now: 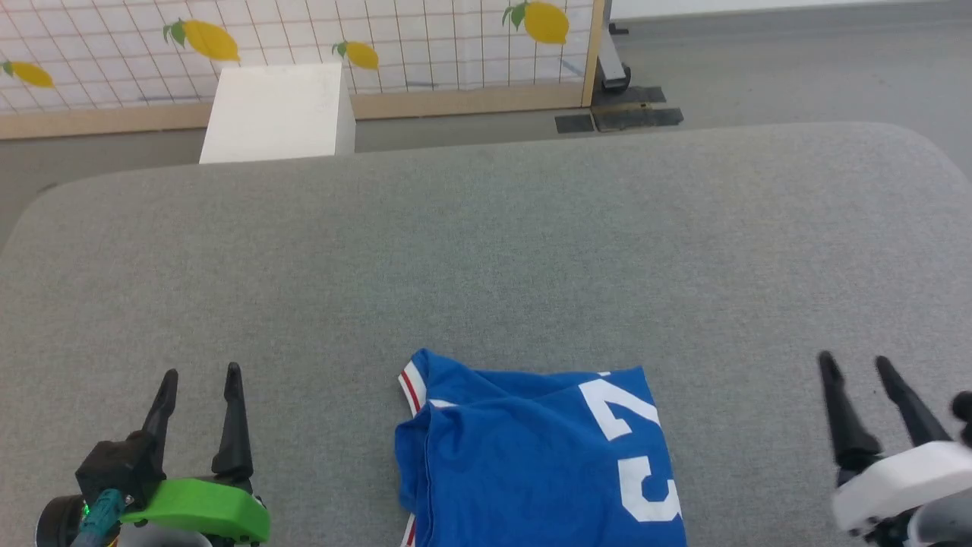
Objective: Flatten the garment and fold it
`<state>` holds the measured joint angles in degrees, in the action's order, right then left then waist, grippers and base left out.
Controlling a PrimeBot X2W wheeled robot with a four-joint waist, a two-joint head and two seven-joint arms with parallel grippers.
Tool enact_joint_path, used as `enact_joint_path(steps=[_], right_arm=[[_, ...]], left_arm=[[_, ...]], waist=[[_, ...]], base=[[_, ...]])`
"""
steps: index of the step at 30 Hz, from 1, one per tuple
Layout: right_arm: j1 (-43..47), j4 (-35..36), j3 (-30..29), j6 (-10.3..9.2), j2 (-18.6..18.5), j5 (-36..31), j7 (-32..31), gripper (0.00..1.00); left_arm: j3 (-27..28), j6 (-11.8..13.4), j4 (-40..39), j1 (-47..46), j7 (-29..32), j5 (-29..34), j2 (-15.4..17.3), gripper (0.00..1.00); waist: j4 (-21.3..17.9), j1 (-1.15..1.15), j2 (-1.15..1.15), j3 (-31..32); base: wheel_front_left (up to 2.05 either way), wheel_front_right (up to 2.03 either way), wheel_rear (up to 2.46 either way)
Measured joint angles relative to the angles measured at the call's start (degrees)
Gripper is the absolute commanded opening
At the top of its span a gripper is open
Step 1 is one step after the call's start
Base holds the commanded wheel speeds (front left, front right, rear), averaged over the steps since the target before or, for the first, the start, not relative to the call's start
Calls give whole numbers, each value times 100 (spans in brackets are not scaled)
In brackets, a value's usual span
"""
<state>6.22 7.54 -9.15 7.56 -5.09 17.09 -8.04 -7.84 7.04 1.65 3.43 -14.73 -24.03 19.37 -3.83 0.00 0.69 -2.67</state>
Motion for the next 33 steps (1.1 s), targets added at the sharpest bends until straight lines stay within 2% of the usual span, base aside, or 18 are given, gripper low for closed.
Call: enact_joint_path(steps=[5, 9, 10, 16, 21, 22, 23, 24, 29, 33], right_arm=[[-238, -622, -530, 0, -289, 985, -1106, 100], [-300, -1327, -691, 0, -471, 1671, -2053, 100], [-346, -1788, -717, 0, -457, 2258, -2716, 100], [-783, -2216, -319, 0, -9, 3523, -3513, 100], [-1031, -2423, 134, 0, 119, 4210, -3749, 100], [-1152, -2642, 345, 0, 129, 4350, -3800, 46], [-1202, -2722, 417, 0, 121, 4347, -3799, 8], [-1245, -2799, 479, 0, 107, 4348, -3790, 0], [-1410, -2972, 827, 0, -42, 4318, -3677, 0], [-1513, -2848, 1245, 0, -330, 4030, -3310, 0]], left_arm=[[182, -104, 19, -69, 0, 104, -171, 100], [277, -224, 79, -172, 0, 188, -346, 100], [335, -328, 133, -231, -1, 298, -475, 100], [481, -455, 232, -314, 0, 511, -660, 100], [560, -579, 293, -425, -1, 644, -787, 100], [612, -656, 330, -459, 0, 747, -847, 100], [632, -677, 339, -477, -1, 773, -866, 100], [650, -704, 348, -499, 0, 800, -883, 100], [738, -778, 383, -554, -1, 873, -981, 100], [804, -858, 432, -553, 0, 947, -1037, 100]], waist=[[73, 0, 0, -143], [207, 0, 0, -197], [329, 0, 0, -243], [477, 0, 0, -384], [577, 0, 0, -485], [638, 0, 0, -528], [659, 0, 0, -544], [679, 0, 0, -559], [753, 0, 0, -586], [750, 0, 0, -500]], base=[[0, 0, 0], [0, 0, 0], [0, 0, 0], [0, 0, 0], [0, 0, 0], [0, 0, 0], [0, 0, 0], [0, 0, 0], [0, 0, 0], [0, 0, 0]])
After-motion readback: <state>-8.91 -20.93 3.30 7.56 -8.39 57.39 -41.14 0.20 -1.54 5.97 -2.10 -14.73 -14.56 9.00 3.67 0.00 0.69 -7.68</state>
